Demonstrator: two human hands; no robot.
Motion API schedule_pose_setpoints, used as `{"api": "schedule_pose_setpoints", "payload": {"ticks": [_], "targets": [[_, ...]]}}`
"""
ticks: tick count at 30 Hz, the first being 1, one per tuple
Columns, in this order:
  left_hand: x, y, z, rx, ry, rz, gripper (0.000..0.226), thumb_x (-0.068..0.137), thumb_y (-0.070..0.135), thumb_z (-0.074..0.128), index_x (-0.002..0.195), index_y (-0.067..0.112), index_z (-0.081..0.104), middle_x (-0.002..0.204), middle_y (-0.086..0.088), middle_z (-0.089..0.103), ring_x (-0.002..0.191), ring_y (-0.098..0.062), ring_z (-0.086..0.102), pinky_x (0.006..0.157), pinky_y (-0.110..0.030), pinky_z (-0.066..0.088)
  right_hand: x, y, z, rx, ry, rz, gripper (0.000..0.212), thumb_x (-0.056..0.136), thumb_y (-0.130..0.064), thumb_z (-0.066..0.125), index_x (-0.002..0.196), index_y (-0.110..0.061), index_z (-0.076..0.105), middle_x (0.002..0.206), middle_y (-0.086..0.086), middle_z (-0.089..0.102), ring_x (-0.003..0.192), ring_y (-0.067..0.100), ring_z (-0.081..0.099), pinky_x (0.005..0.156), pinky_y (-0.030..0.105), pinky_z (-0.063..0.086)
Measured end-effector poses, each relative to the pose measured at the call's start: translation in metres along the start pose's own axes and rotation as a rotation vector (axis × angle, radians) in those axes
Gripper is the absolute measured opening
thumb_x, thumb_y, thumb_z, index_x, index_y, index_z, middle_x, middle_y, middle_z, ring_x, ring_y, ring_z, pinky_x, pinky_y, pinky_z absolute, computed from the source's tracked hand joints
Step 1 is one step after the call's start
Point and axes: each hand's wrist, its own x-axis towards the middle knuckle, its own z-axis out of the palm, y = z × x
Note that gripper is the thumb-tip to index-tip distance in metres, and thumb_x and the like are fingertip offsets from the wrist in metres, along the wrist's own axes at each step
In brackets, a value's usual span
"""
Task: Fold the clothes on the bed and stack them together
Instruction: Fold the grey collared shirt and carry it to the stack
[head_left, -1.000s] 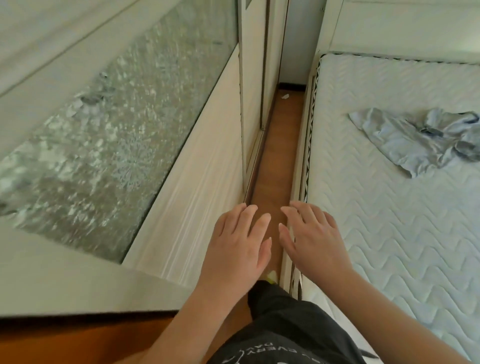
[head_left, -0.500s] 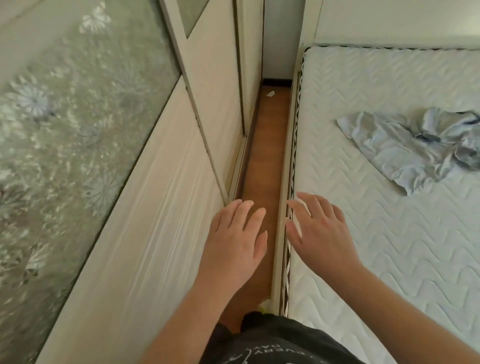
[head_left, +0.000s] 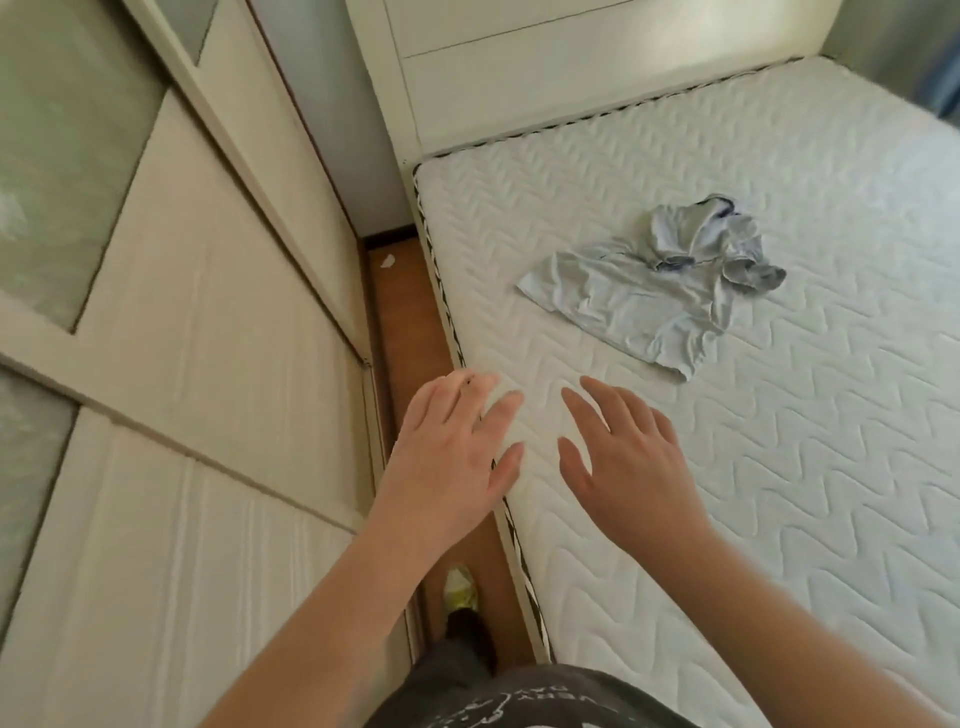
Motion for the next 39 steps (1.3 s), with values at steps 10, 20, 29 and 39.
{"api": "schedule_pose_setpoints", "payload": {"ticks": [10,20,29,39], "targets": [[0.195,-0.065,0.072,-0.105,0.018,0.362,0.05,0.1,0.045,0.033,0.137,0.019,0.054,0.14,-0.007,0.053,0.134,-0.029,0.043,0.111,-0.04,0.022,0.12,0.034,0.04,-0.149,-0.021,0.404,0.051,0.096,-0.04,0.046,0.141,-0.017,0.048,0.145,0.003,0.048,0.131,0.025,0.046,0.104,0.042,0.04],[0.324,-0.121,0.111,-0.196,-0.014,0.66,0.049,0.096,0.043,0.039,0.134,0.017,0.056,0.139,-0.007,0.053,0.132,-0.032,0.045,0.107,-0.044,0.032,0.209,0.026,0.069,-0.154,-0.054,0.731,0.053,0.094,-0.038,0.049,0.143,-0.018,0.045,0.148,0.002,0.045,0.132,0.024,0.046,0.104,0.043,0.04],[0.351,-0.114,0.129,-0.194,-0.115,0.763,0.051,0.094,0.042,0.037,0.135,0.018,0.056,0.139,-0.008,0.054,0.132,-0.03,0.048,0.108,-0.045,0.036,0.223,0.034,0.086,-0.14,-0.097,0.822,0.056,0.095,-0.039,0.05,0.146,-0.019,0.04,0.15,0.002,0.042,0.135,0.024,0.042,0.106,0.043,0.039],[0.431,-0.177,0.173,-0.236,-0.157,0.715,0.053,0.095,0.041,0.038,0.141,0.019,0.051,0.14,-0.006,0.053,0.132,-0.028,0.047,0.107,-0.043,0.038,0.321,0.057,0.13,-0.123,-0.116,0.809,0.058,0.093,-0.036,0.055,0.146,-0.019,0.041,0.148,0.003,0.045,0.131,0.025,0.046,0.102,0.042,0.041]]}}
